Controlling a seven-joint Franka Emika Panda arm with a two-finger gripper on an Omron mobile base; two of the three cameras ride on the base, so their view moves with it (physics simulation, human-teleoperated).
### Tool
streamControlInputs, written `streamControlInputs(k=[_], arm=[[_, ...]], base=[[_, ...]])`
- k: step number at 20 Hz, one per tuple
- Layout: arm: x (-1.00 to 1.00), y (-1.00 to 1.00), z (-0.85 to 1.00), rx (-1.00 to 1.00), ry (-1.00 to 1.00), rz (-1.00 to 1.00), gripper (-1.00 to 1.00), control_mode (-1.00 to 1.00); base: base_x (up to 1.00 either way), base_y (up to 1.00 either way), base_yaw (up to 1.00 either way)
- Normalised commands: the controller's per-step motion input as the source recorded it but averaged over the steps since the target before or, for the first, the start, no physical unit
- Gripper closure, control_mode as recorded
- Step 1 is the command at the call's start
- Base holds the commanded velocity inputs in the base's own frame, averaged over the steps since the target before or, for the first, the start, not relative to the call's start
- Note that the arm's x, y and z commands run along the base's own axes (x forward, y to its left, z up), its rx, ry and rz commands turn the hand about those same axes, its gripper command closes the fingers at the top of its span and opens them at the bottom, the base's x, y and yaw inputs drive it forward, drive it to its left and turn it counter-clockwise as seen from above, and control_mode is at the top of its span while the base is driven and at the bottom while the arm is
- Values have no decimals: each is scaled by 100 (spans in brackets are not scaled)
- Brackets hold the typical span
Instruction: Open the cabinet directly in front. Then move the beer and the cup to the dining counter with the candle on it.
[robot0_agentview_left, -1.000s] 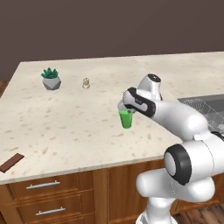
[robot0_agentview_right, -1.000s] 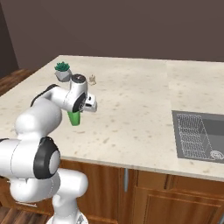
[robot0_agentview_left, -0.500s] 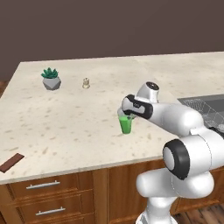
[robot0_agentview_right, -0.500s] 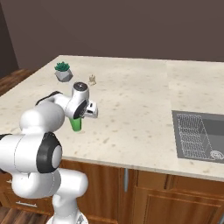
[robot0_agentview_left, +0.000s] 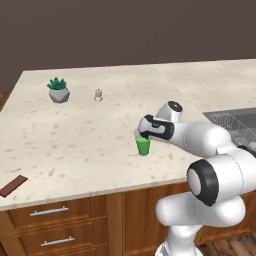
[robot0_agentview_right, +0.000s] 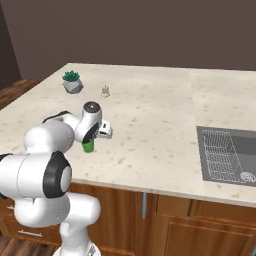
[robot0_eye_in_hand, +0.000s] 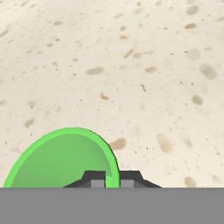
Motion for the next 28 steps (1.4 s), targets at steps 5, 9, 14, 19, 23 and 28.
streamControlInputs(k=[5, 9, 14, 19, 23, 28], arm=[[0, -2, -25, 8, -2, 0, 100, -100], [0, -1, -23, 5, 0, 0, 100, -100], [0, 0, -7, 1, 0, 0, 100, -100], [0, 0, 0, 0, 0, 0, 100, -100], [0, 0, -12, -1, 0, 0, 100, -100], [0, 0, -39, -6, 0, 0, 100, -100]], base=[[0, 0, 0], [0, 0, 0], [0, 0, 0], [0, 0, 0], [0, 0, 0], [0, 0, 0]])
